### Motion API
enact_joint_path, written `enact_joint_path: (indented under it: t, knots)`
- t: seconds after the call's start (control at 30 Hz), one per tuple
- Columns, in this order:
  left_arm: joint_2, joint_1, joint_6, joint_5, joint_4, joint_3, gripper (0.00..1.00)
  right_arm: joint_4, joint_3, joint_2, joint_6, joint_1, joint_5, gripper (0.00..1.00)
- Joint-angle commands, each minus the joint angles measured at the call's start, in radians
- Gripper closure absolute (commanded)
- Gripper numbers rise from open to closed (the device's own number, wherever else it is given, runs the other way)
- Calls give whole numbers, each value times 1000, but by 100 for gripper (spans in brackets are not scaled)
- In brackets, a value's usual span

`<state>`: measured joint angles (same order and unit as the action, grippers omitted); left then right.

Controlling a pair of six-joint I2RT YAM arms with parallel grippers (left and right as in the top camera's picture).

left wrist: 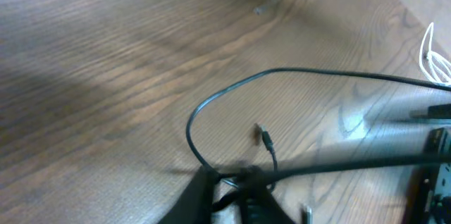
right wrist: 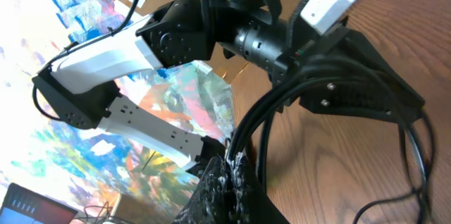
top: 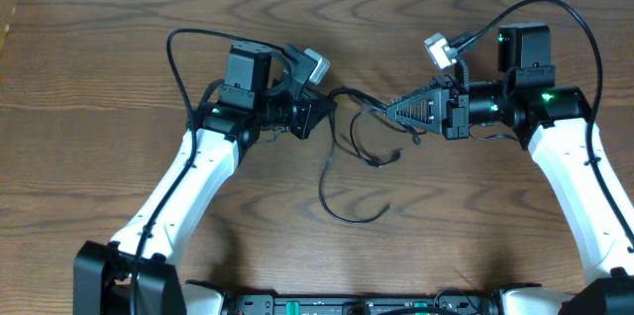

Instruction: Untangle cables

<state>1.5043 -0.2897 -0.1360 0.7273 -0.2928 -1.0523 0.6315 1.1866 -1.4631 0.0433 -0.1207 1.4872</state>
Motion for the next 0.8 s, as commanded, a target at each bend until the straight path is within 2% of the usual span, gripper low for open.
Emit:
enact_joint_path:
  t: [0.0, 0.37, 0.47, 0.6, 0.77]
  knots:
    - [28, 3, -9, -5, -11, 9, 93, -1, 24, 14, -5, 5, 61, 99]
    - [51, 3, -8, 0, -19, 9, 93, -1, 24, 14, -5, 5, 56, 99]
    - [50, 3, -8, 53, -16, 9, 93, 0, 24, 14, -5, 5, 19, 99]
    - [43, 17, 20, 122, -16, 9, 92, 18, 24, 14, -5, 5, -143, 99]
    - [36, 50, 60, 122, -28, 9, 92, 121, 24, 14, -5, 5, -537, 99]
